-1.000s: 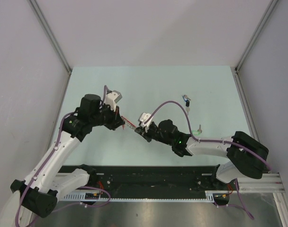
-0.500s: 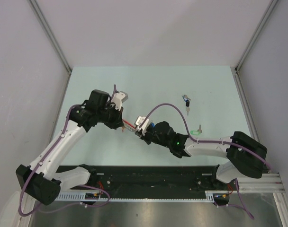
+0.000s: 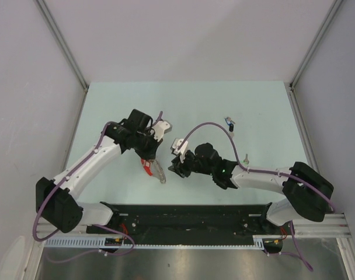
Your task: Put the keys on the keyring
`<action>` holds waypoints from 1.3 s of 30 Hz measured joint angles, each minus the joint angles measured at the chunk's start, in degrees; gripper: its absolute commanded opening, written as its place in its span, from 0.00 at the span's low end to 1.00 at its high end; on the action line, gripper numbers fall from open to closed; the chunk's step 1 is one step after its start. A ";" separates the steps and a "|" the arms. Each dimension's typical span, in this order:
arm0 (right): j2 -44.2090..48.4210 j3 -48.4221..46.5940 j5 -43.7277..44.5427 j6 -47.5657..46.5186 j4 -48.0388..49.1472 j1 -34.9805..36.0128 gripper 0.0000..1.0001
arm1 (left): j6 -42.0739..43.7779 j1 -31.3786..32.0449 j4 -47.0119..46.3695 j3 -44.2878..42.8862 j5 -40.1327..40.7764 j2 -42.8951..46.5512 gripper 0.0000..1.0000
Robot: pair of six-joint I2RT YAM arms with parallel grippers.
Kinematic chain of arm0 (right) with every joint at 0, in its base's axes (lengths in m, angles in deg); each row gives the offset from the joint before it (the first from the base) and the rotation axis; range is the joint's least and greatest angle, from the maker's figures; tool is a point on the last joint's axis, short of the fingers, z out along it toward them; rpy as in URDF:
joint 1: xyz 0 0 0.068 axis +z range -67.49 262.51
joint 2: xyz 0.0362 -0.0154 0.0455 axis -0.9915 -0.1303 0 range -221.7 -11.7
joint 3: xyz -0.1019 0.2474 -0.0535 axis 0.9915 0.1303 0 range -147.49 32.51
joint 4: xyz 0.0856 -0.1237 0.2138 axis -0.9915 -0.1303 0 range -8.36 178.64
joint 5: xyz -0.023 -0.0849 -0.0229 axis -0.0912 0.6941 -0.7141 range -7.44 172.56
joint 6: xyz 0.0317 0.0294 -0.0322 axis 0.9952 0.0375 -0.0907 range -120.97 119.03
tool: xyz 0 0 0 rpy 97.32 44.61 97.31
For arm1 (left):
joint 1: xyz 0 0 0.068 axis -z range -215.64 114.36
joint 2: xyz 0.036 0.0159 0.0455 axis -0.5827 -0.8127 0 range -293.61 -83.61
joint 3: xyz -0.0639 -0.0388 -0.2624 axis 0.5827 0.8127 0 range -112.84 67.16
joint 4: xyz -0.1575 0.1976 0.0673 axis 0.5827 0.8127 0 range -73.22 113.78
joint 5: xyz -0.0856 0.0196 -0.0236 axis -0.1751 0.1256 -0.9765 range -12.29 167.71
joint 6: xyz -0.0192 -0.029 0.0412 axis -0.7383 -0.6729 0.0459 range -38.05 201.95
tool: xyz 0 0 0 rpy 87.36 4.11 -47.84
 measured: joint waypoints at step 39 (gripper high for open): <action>-12.90 2.16 -37.44 19.08 37.83 -13.77 0.36 | 8.90 6.75 6.67 -5.68 -1.51 -4.02 0.00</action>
